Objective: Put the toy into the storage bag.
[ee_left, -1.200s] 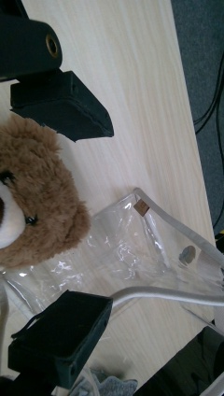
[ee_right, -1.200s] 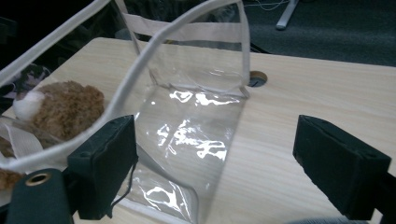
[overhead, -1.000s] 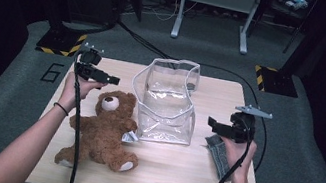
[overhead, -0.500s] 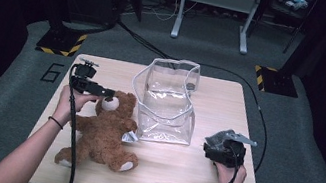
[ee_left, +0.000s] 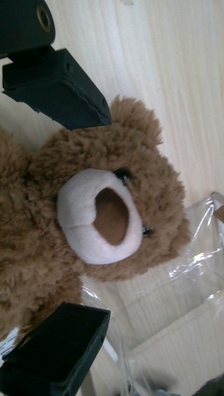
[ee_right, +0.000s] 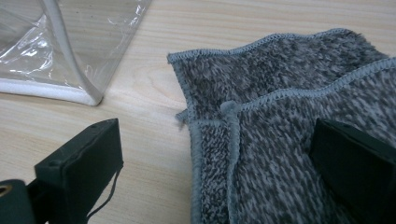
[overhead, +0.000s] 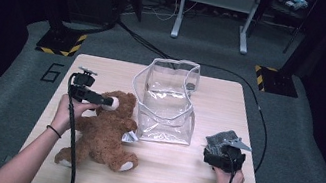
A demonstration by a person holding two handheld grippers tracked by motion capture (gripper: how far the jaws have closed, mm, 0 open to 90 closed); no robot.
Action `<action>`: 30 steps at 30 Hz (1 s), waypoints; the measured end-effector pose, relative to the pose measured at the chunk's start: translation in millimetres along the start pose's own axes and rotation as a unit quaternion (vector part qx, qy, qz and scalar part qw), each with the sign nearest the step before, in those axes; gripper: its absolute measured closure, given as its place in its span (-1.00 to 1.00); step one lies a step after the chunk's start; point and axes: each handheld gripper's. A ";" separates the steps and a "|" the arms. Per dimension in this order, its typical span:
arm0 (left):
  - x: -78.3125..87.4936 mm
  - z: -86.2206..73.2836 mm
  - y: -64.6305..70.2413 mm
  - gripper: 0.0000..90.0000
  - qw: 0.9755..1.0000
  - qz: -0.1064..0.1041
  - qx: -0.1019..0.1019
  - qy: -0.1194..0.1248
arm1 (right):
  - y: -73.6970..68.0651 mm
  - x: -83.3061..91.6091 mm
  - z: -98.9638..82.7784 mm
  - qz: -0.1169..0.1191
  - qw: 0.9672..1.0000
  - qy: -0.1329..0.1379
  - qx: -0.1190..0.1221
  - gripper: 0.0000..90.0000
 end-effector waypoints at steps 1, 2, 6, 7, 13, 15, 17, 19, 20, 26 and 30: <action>-1.1 -1.5 1.6 -0.89 1.000 -0.001 0.000 -0.003 | 0.6 -1.1 -0.7 0.000 1.000 0.000 0.003 -0.96; -2.1 -2.9 2.7 -0.92 1.000 0.001 0.002 -0.004 | 0.4 -1.6 -1.3 -0.002 1.000 -0.002 0.002 -0.96; -10.9 -10.1 7.2 -0.99 1.000 0.000 0.012 -0.019 | 0.5 -2.9 -2.7 -0.004 1.000 0.001 0.003 -0.97; -13.0 -11.8 7.7 -1.00 1.000 -0.002 0.013 -0.024 | 0.4 -3.0 -3.2 -0.005 1.000 0.000 0.004 -0.97; -23.5 -19.3 11.8 -1.00 0.999 0.001 0.020 -0.044 | 1.0 -7.3 -7.9 -0.006 1.000 -0.003 0.003 -0.98; -28.7 -20.4 11.2 -1.00 0.998 0.003 0.025 -0.050 | 0.8 -8.9 -10.5 -0.006 1.000 -0.002 0.004 -0.98; -35.2 -22.0 8.8 -1.00 0.997 -0.004 0.033 -0.063 | -1.0 -10.4 -13.1 -0.011 1.000 0.001 0.004 -0.97; -42.2 -24.4 8.6 -1.00 0.997 0.000 0.034 -0.074 | -1.0 -12.5 -16.0 -0.012 1.000 0.005 0.010 -0.97; -45.6 -25.7 7.9 -1.00 0.996 -0.001 0.036 -0.077 | -1.4 -12.1 -16.0 -0.013 1.000 0.004 0.012 -0.97; -58.4 -29.7 4.1 -1.00 0.994 0.005 0.051 -0.099 | -1.8 -12.0 -16.8 -0.012 1.000 0.009 0.004 -0.96; -62.7 -32.6 0.0 -1.00 0.992 -0.010 0.057 -0.111 | -1.6 -12.2 -17.1 -0.017 1.000 0.010 0.012 -0.95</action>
Point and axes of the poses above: each handheld gripper's, and its own axes: x roughly backward along the jaws, z roughly out of its top, y roughly to its right, and after that the axes turned 10 degrees about z, right-handed
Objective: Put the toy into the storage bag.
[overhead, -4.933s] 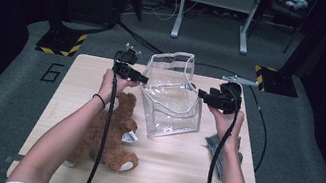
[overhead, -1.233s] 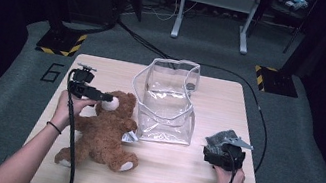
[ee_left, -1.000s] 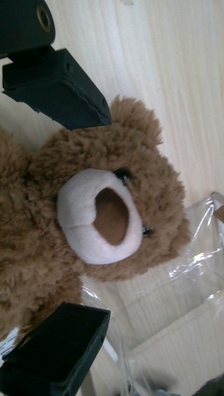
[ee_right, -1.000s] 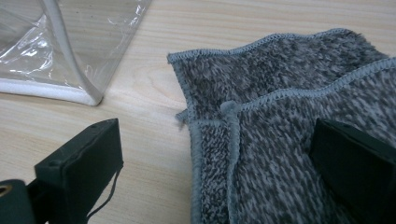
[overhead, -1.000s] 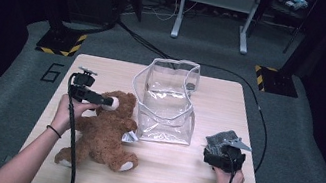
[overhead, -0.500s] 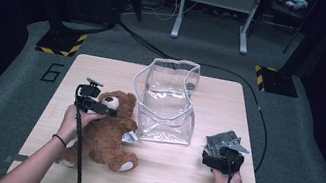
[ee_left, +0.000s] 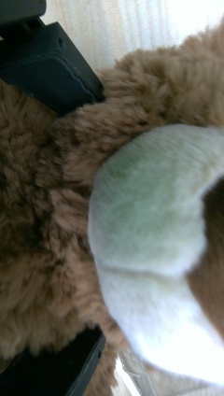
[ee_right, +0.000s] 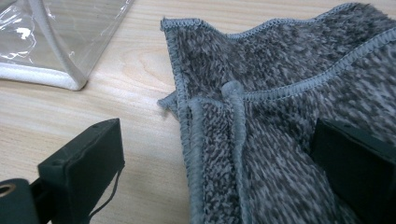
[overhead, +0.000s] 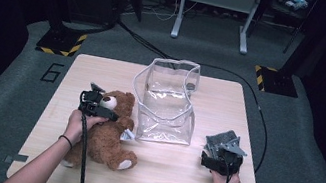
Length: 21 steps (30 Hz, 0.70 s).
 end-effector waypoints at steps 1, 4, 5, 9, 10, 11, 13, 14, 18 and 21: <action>-2.8 -1.0 -1.3 -1.00 1.000 -0.007 0.007 -0.006 | -0.1 0.1 -0.1 0.000 1.000 0.000 -0.001 -0.94; -10.1 -3.3 -4.8 -1.00 0.999 -0.028 0.024 -0.018 | -0.2 0.2 -0.3 -0.002 1.000 0.002 -0.002 -0.93; -13.0 -3.9 -6.6 -1.00 0.999 -0.032 0.022 -0.014 | -0.3 0.2 -0.5 -0.003 1.000 0.002 -0.002 -0.92; -14.7 -5.5 -6.4 -0.88 0.998 -0.050 0.024 -0.020 | -0.8 -0.1 -0.5 -0.007 1.000 0.002 -0.001 -0.91; -14.7 -6.2 -4.6 -0.78 0.999 -0.048 0.018 -0.010 | -1.2 -0.1 -0.5 -0.009 1.000 0.002 0.000 -0.91; -13.6 -6.6 -3.1 -0.73 0.999 -0.046 0.013 -0.011 | -1.1 0.0 -0.7 -0.009 1.000 0.001 0.002 -0.91; -11.8 -8.3 1.6 -0.58 0.999 -0.040 -0.002 0.001 | -1.2 0.0 -0.8 -0.009 1.000 0.003 0.002 -0.90; -11.8 -9.6 4.4 -0.53 0.999 -0.034 -0.005 0.014 | -1.1 0.0 -0.8 -0.009 1.000 0.003 0.001 -0.90; -9.4 -14.4 4.5 -0.25 0.999 -0.036 -0.012 0.029 | -1.4 0.1 -0.9 -0.011 1.000 0.003 0.001 -0.89; -8.1 -18.3 2.7 -0.07 0.998 -0.037 -0.024 0.047 | -1.6 0.0 -1.0 -0.011 1.000 0.003 0.002 -0.89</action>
Point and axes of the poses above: each handheld gripper's, and its own axes: x roughly backward along the jaws, z roughly out of its top, y roughly to its right, and after that the axes turned 10 degrees about z, right-handed
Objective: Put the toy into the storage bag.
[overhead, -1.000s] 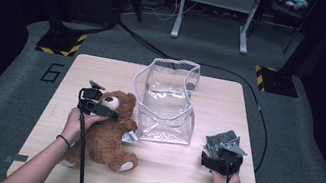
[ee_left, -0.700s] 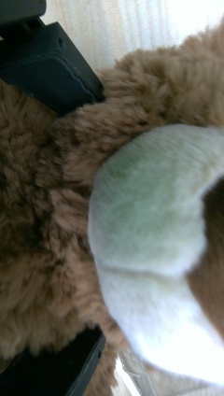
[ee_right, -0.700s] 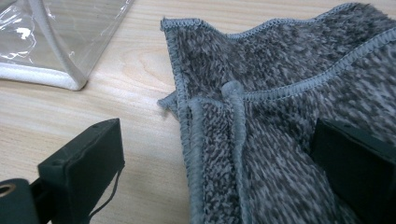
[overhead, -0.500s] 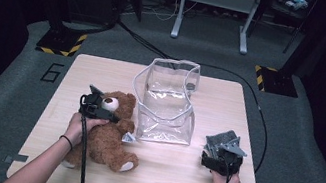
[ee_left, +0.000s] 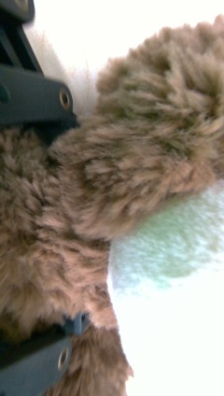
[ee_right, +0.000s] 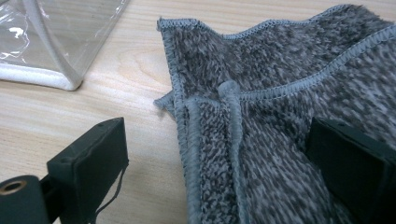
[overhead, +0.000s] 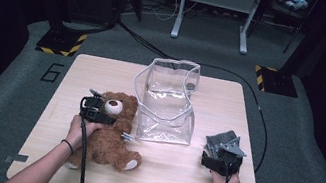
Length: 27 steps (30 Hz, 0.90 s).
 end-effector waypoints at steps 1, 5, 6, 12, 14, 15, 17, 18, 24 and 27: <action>0.7 -1.9 0.4 -0.03 1.000 0.001 0.000 0.008 | 0.0 0.0 0.0 0.000 1.000 0.000 0.000 -0.88; 4.5 -5.6 2.1 0.06 1.000 0.001 -0.007 0.030 | -0.2 0.3 0.0 -0.001 1.000 0.000 -0.002 -0.88; 5.8 -5.6 1.7 0.07 0.999 -0.001 -0.008 0.032 | 0.0 0.3 -0.1 -0.001 1.000 0.000 -0.002 -0.88; 11.2 -2.2 1.2 0.08 0.999 -0.008 -0.016 0.040 | 0.3 0.3 0.0 -0.001 1.000 0.001 -0.002 -0.87; 13.8 0.1 2.6 0.09 0.999 -0.007 -0.019 0.045 | 0.2 0.4 -0.1 -0.001 1.000 0.001 -0.002 -0.87; 15.0 1.5 2.5 0.09 0.999 -0.007 -0.022 0.049 | 0.2 0.4 -0.1 -0.002 1.000 0.001 -0.002 -0.87; 18.2 3.9 4.2 0.09 0.998 0.001 -0.030 0.054 | 0.0 0.3 -0.1 -0.002 1.000 0.000 -0.002 -0.87; 19.3 4.9 4.5 0.09 0.998 0.002 -0.031 0.055 | 0.0 0.4 -0.1 -0.002 1.000 0.000 -0.002 -0.87; 25.6 10.7 4.2 0.11 0.997 0.011 -0.048 0.065 | 0.0 0.4 -0.2 -0.002 1.000 0.001 -0.002 -0.86; 27.9 12.6 2.8 0.12 0.996 0.012 -0.041 0.077 | 0.1 0.6 -0.2 -0.002 1.000 0.001 -0.001 -0.86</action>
Point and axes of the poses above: each handheld gripper's, and its own axes: x roughly backward along the jaws, z roughly out of its top, y roughly to its right, and after that the axes turned 10 degrees about z, right-handed
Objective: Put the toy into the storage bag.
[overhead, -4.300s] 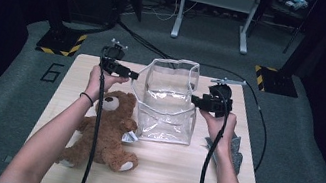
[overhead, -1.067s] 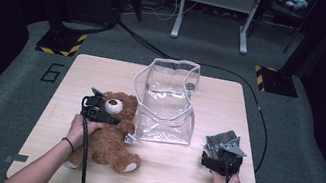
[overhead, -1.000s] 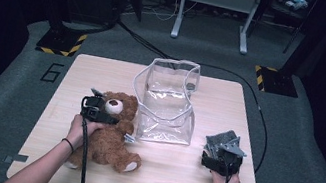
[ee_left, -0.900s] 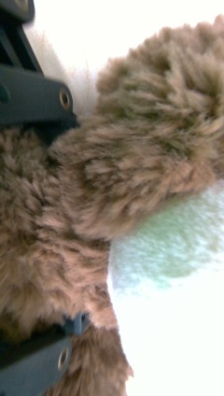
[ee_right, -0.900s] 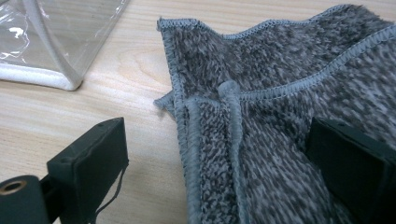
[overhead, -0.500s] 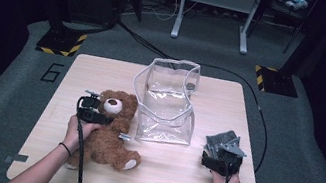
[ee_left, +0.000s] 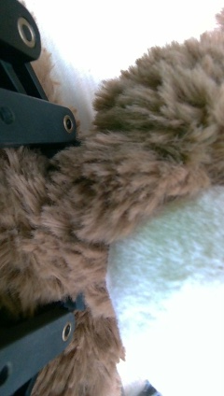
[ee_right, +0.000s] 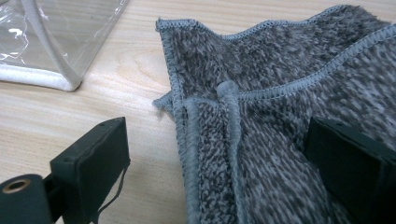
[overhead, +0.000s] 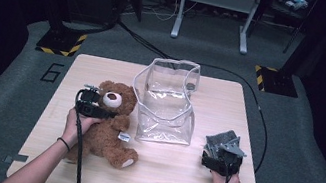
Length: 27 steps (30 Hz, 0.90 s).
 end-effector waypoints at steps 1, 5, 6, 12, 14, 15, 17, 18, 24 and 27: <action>0.5 0.5 -0.9 0.13 1.000 0.001 -0.001 0.004 | -0.1 0.0 0.0 0.000 1.000 0.000 0.000 -0.86; 3.4 1.9 -3.3 0.13 1.000 0.008 0.006 0.014 | -0.1 -0.1 0.1 0.000 1.000 0.000 -0.001 -0.86; 3.4 2.8 -5.8 0.13 1.000 0.008 0.001 0.016 | -0.1 -0.1 0.0 0.000 1.000 0.000 -0.001 -0.86; 7.2 9.5 -10.1 0.13 1.000 0.013 0.003 0.022 | -0.2 -0.1 0.1 -0.001 1.000 0.000 -0.001 -0.86; 8.6 12.0 -10.6 0.13 1.000 0.016 0.000 0.023 | -0.2 -0.1 0.0 -0.001 1.000 0.000 0.000 -0.86; 9.0 13.1 -10.9 0.13 0.999 0.020 -0.001 0.028 | -0.1 0.0 0.0 -0.001 1.000 0.000 0.000 -0.86; 9.8 15.0 -12.2 0.14 0.999 0.021 0.001 0.030 | -0.1 -0.1 0.0 -0.001 1.000 0.000 0.000 -0.86; 10.0 15.7 -13.2 0.14 0.999 0.021 0.000 0.031 | 0.0 0.1 -0.1 -0.001 1.000 0.000 0.001 -0.86; 10.8 20.1 -19.9 0.14 0.999 0.021 0.005 0.041 | -0.7 -0.1 0.0 -0.002 1.000 0.000 -0.002 -0.86; 12.5 23.0 -21.6 0.14 0.999 0.021 0.006 0.044 | -0.3 -0.1 0.0 -0.001 1.000 0.000 0.000 -0.86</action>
Point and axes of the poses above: each handheld gripper's, and its own axes: x roughly backward along the jaws, z roughly out of its top, y roughly to its right, and after that the axes turned 10 degrees about z, right-handed
